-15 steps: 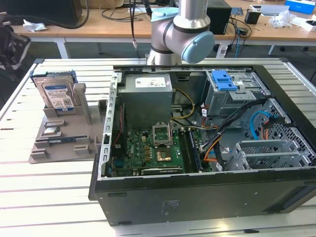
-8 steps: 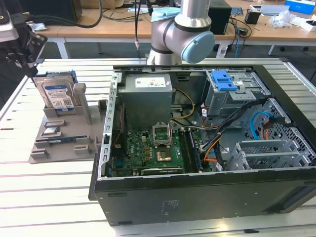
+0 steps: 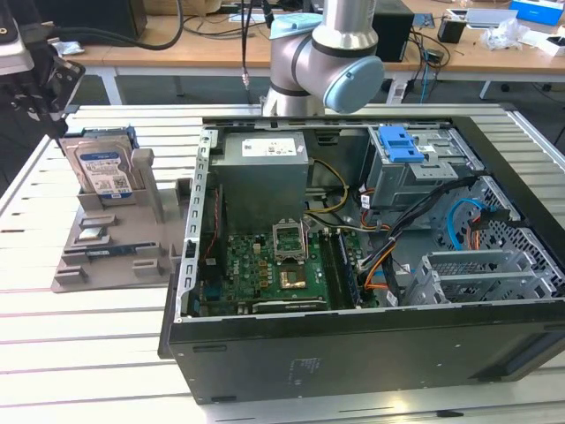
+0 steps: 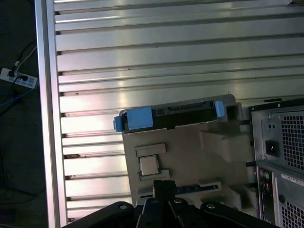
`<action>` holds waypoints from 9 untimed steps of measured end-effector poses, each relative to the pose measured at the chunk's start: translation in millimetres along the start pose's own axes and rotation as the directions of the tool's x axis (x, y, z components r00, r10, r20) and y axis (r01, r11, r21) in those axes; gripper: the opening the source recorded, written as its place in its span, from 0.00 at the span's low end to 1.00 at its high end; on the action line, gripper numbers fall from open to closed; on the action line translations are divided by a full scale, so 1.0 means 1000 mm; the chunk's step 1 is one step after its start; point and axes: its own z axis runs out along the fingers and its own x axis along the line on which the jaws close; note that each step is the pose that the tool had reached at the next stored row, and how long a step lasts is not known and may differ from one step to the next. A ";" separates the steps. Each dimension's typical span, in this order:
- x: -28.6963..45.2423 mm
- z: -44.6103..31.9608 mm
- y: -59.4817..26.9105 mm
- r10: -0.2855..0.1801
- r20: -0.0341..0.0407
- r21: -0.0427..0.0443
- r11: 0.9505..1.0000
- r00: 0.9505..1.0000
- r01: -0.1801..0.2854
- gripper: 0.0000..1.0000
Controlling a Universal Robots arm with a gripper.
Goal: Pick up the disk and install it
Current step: 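Reach for the disk, then pick up the disk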
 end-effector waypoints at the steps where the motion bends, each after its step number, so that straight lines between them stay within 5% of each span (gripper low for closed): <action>1: -0.0001 0.0000 0.0000 0.000 0.000 0.000 1.000 1.000 0.000 0.11; 5: -0.0001 0.0000 0.0000 -0.055 -0.002 0.000 0.998 0.998 0.055 0.11; 9: -0.0001 0.0000 0.0000 -0.155 -0.005 0.001 0.988 0.988 0.155 0.11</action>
